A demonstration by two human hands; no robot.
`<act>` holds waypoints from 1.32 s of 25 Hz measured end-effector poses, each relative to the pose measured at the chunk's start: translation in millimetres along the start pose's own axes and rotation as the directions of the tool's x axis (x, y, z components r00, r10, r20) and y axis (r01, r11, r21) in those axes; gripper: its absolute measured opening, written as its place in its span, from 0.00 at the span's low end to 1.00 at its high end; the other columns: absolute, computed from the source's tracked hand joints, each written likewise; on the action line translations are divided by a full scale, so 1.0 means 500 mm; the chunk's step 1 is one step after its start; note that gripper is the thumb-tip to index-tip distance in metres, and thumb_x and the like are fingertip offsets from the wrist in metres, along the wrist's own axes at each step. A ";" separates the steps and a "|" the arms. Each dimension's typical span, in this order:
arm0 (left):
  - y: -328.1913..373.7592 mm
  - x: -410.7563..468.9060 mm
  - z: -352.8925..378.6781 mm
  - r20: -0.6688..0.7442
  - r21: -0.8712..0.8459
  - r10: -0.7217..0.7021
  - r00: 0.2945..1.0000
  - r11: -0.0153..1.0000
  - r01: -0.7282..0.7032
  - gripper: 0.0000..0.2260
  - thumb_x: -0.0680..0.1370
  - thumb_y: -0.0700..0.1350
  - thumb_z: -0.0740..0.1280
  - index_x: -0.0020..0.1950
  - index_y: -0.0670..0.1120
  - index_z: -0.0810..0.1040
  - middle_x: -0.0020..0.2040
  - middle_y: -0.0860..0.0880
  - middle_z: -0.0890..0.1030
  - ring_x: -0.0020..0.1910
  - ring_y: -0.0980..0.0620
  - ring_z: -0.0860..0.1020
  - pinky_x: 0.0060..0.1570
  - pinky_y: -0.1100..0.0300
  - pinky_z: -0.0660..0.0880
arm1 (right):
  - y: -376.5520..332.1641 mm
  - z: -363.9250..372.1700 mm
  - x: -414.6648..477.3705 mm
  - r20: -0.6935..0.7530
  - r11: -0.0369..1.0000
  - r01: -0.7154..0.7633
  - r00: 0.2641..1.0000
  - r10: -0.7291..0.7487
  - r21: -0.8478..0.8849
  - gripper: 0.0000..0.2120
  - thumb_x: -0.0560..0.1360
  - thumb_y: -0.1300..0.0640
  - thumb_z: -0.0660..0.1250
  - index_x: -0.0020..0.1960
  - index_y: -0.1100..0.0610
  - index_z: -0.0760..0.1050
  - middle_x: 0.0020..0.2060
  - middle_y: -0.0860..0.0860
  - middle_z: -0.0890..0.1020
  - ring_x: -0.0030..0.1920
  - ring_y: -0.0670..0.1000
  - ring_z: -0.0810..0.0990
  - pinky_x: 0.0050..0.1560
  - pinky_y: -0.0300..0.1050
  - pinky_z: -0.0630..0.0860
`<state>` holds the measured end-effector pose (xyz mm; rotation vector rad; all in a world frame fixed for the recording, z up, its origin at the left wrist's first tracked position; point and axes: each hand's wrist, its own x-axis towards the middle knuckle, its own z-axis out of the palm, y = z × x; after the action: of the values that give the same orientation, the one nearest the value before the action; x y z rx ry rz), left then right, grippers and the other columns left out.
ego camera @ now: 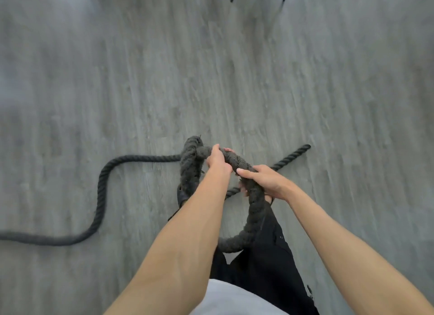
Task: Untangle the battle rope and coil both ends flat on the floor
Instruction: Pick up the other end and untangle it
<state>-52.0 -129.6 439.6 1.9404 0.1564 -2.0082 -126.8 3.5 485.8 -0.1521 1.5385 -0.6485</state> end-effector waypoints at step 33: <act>-0.870 -0.157 -0.025 -0.707 -0.539 0.049 0.706 0.610 -0.581 0.20 0.70 0.46 0.73 0.55 0.49 0.65 0.48 0.42 0.77 0.43 0.36 0.82 0.44 0.39 0.81 | 0.452 -0.618 -0.303 0.401 0.600 0.302 0.915 0.034 -0.741 0.13 0.68 0.46 0.72 0.39 0.56 0.76 0.33 0.54 0.82 0.34 0.53 0.80 0.40 0.56 0.79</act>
<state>-178.0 294.2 448.2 1.7826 0.6115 -0.7319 -340.0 356.0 490.7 -1.0415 1.3338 0.0245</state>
